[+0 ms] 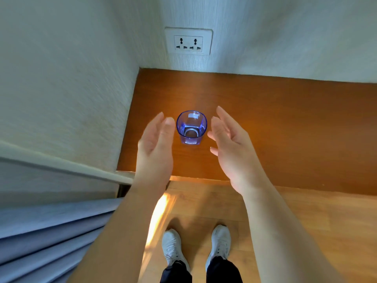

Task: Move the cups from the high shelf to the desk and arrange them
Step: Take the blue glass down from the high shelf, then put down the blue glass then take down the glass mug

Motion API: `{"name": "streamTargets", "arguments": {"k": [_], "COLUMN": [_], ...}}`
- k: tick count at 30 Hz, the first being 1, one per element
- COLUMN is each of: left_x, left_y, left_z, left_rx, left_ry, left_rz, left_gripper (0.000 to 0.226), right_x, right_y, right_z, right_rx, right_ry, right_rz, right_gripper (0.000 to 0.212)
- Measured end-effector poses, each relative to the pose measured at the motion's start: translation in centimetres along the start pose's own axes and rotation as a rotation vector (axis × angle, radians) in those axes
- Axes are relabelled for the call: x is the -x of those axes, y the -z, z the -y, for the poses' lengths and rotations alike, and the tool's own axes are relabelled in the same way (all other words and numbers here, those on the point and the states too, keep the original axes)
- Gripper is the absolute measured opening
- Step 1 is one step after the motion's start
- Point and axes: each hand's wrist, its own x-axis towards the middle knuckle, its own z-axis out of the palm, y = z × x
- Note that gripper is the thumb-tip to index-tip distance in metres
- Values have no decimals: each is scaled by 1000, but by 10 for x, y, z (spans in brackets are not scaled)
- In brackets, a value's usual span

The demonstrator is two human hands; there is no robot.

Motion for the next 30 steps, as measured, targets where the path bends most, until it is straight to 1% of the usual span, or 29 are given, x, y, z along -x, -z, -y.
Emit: {"name": "streamTargets", "arguments": {"k": [2, 4, 6, 11, 14, 17, 20, 24, 30], "left_x": [6, 13, 23, 51, 63, 73, 84, 103, 134], "left_y": [3, 6, 9, 22, 31, 37, 44, 57, 73], "left_z": [-20, -41, -62, -111, -142, -173, -205, -241, -295], "left_rx": [69, 137, 185, 327, 349, 343, 341, 345, 430], "left_ry": [8, 7, -6, -6, -37, -100, -189, -306, -473], "left_rz": [-22, -32, -32, -33, -17, -3, -26, -53, -71], "left_gripper": [60, 46, 39, 55, 62, 59, 51, 40, 36], "right_x": [8, 18, 30, 61, 74, 87, 102, 125, 158], "right_y": [1, 2, 2, 0, 1, 2, 2, 3, 10], "right_z": [12, 24, 37, 83, 116, 150, 184, 222, 272], "right_rx": [-26, -56, -73, -132, -145, -165, -188, -217, -242], "right_ry": [14, 26, 42, 99, 163, 213, 263, 360, 536], "right_rz": [-37, -46, -42, -74, -103, -111, -93, -98, -122], "right_gripper": [53, 52, 52, 52, 50, 48, 37, 44, 39]}}
